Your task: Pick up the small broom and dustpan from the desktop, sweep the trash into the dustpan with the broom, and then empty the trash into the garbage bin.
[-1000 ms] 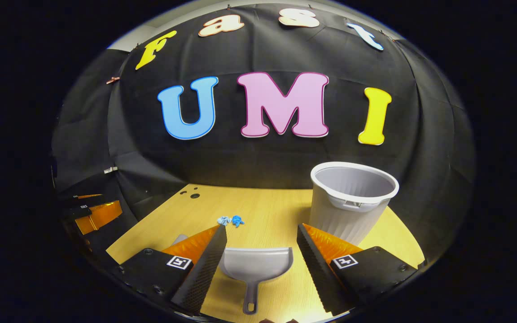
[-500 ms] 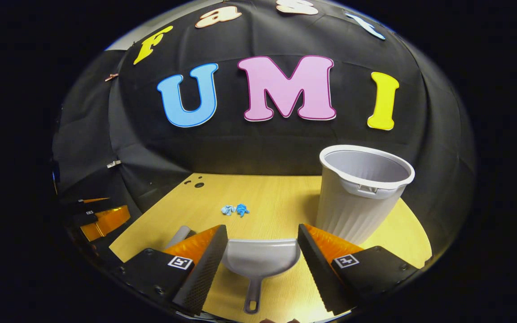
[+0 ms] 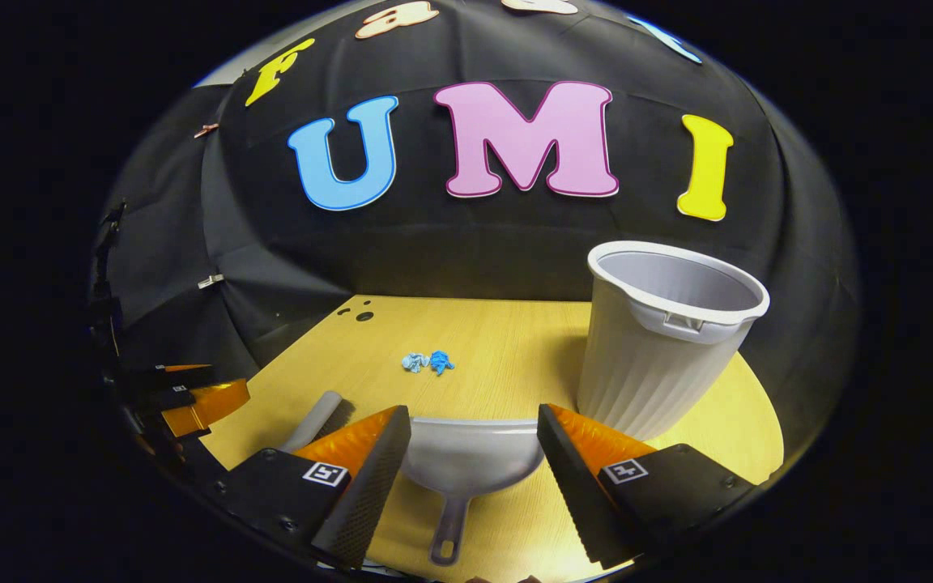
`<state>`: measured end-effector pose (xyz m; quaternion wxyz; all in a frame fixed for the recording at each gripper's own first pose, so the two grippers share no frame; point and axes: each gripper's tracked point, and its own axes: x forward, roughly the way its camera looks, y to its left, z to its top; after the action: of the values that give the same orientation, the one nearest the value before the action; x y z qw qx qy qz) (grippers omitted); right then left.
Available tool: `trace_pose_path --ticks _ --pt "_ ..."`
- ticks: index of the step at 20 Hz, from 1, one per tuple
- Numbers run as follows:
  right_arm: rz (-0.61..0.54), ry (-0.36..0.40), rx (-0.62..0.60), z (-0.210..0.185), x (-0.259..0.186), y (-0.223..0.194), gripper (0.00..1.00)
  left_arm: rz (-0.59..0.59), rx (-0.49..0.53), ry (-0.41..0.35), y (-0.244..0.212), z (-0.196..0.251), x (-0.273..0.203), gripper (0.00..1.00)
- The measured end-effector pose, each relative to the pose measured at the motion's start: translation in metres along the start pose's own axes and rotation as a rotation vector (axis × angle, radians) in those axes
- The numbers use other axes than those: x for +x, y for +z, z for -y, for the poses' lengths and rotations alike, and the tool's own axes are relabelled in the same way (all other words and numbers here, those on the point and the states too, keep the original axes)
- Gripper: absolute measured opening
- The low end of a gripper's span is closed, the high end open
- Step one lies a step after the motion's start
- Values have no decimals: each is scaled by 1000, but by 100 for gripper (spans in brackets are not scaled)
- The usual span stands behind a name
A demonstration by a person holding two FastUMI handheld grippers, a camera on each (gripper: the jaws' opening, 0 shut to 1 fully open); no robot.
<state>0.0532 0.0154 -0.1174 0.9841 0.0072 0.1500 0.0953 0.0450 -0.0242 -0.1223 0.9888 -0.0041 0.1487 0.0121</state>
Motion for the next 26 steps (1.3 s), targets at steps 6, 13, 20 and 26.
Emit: trace_pose_path --ticks 6,13,20,26 --pt "-41 34 11 -1 8 -15 99 -117 -10 -13 -38 6 19 99" --pt "-225 50 -2 5 25 -63 99 -463 49 18 -130 -1 46 98" --pt "-319 67 8 1 30 -84 99 -696 134 -44 -178 8 57 98" --pt "-379 67 77 -3 29 -102 99 -826 66 -46 -191 2 72 88"
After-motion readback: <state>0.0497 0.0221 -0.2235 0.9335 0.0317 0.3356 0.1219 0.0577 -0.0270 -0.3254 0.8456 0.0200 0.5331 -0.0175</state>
